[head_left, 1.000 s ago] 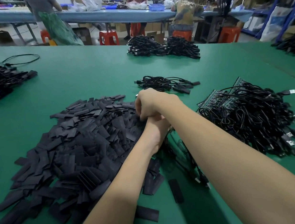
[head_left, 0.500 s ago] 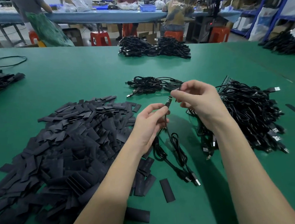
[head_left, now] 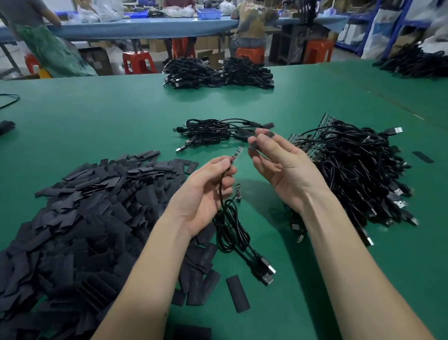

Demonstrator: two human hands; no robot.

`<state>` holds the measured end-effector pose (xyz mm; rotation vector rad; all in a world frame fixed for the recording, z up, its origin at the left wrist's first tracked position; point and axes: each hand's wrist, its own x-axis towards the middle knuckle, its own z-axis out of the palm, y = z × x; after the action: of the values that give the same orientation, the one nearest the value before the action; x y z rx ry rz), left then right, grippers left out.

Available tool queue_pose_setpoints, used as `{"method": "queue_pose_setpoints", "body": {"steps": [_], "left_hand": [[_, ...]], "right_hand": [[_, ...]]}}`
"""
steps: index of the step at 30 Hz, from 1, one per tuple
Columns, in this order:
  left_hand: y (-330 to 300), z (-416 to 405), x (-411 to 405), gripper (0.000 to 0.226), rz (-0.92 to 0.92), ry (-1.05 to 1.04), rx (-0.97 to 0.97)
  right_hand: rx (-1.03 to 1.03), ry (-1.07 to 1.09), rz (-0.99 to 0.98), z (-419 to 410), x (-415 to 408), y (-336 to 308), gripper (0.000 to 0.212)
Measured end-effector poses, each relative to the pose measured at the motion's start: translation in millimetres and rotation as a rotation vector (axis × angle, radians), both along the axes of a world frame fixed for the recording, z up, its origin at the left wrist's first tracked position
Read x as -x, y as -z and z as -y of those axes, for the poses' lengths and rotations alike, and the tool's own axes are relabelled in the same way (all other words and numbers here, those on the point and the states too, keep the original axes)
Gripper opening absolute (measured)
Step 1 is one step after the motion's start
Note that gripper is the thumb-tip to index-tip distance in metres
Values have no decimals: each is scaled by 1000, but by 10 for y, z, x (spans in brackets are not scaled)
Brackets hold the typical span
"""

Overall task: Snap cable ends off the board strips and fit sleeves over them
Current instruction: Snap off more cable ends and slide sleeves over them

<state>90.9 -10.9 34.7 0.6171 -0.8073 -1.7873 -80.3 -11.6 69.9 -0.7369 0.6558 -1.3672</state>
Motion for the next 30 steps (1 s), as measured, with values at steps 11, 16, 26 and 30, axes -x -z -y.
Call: {"method": "queue_pose_setpoints", "body": {"steps": [11, 16, 26, 30], "left_hand": [[-53, -13, -24, 4, 111, 6, 17], [-74, -13, -13, 9, 119, -1, 0], [-58, -1, -21, 13, 142, -35, 21], [-52, 1, -27, 13, 153, -34, 28]], "right_hand": [[22, 121, -68, 16, -30, -20, 19], [55, 107, -110, 13, -31, -20, 20], [74, 100, -156, -5, 6, -28, 16], [85, 100, -185, -7, 8, -24, 14]]}}
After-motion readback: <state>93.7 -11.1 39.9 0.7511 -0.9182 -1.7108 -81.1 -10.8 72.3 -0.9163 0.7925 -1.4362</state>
